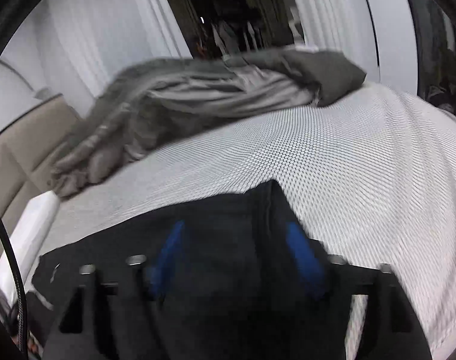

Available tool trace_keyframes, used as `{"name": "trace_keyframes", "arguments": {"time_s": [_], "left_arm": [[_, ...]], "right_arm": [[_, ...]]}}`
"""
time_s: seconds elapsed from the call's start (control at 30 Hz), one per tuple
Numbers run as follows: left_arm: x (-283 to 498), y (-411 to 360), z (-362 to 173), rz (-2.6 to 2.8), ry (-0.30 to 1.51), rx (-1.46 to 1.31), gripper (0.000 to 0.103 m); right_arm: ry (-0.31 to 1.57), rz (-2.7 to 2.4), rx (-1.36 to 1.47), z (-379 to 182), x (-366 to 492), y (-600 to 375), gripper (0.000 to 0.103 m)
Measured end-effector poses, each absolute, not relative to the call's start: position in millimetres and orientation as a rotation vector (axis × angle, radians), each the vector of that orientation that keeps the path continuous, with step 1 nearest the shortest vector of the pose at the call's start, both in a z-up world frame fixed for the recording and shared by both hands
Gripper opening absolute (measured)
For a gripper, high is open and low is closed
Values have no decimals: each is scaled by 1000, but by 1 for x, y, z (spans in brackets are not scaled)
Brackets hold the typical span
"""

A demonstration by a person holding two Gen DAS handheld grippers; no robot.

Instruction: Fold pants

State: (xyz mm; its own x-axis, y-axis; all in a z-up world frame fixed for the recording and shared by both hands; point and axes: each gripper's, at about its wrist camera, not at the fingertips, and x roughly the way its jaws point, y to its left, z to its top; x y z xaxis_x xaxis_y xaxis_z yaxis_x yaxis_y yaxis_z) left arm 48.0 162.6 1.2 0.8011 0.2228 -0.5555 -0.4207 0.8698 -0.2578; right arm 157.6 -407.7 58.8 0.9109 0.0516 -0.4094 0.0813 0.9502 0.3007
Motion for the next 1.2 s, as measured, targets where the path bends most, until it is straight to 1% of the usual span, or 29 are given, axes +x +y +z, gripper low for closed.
{"name": "trace_keyframes", "arguments": {"time_s": [0.07,0.13,0.23,0.3,0.37,0.4,0.43,0.47,0.5,0.53,0.57,0.7,0.73,0.8,0.83,0.87,0.9,0.93,0.97,1.07,1.2], "left_arm": [[23,184,-2,398,533,-412,102],[5,203,-6,433,530,-428,102],[-26,234,-16,494,525,-476,102],[-49,250,-20,497,511,-521,95],[-65,265,-26,468,503,-572,81],[-71,272,-31,446,516,-602,78],[-77,278,-38,409,525,-645,71],[-83,282,-43,375,529,-685,66],[-86,285,-47,342,539,-722,65],[-88,286,-51,308,545,-739,61],[-88,285,-53,280,552,-743,59],[-80,279,-63,259,609,-744,59],[-76,278,-65,269,617,-749,57],[-67,279,-64,281,606,-757,49],[-67,280,-63,293,595,-751,35],[-66,280,-60,313,575,-743,17],[-63,278,-56,326,557,-732,11],[-62,276,-52,336,537,-714,3],[-59,273,-47,352,512,-698,0],[-61,268,-35,375,458,-680,0],[-61,260,-29,408,465,-639,0]], "right_arm": [[377,-3,324,52,109,-398,91],[333,-3,363,42,70,-391,95],[313,8,395,17,38,-379,95],[314,11,404,1,29,-374,95],[333,17,409,-17,22,-365,95],[345,22,409,-23,16,-360,95],[353,35,412,-29,15,-357,95],[366,38,415,-32,15,-356,95],[367,37,418,-34,12,-355,95],[365,41,417,-36,10,-355,95],[363,41,414,-35,12,-355,95],[366,48,421,-38,14,-353,95],[371,52,426,-39,14,-353,95],[379,55,432,-39,12,-354,95],[383,55,431,-40,12,-354,95],[399,45,433,-41,12,-353,95],[405,36,433,-42,12,-352,95],[411,29,431,-43,13,-352,95],[416,17,426,-44,12,-351,95],[450,-80,349,-48,8,-342,95],[441,-181,208,-44,2,-325,95]]}}
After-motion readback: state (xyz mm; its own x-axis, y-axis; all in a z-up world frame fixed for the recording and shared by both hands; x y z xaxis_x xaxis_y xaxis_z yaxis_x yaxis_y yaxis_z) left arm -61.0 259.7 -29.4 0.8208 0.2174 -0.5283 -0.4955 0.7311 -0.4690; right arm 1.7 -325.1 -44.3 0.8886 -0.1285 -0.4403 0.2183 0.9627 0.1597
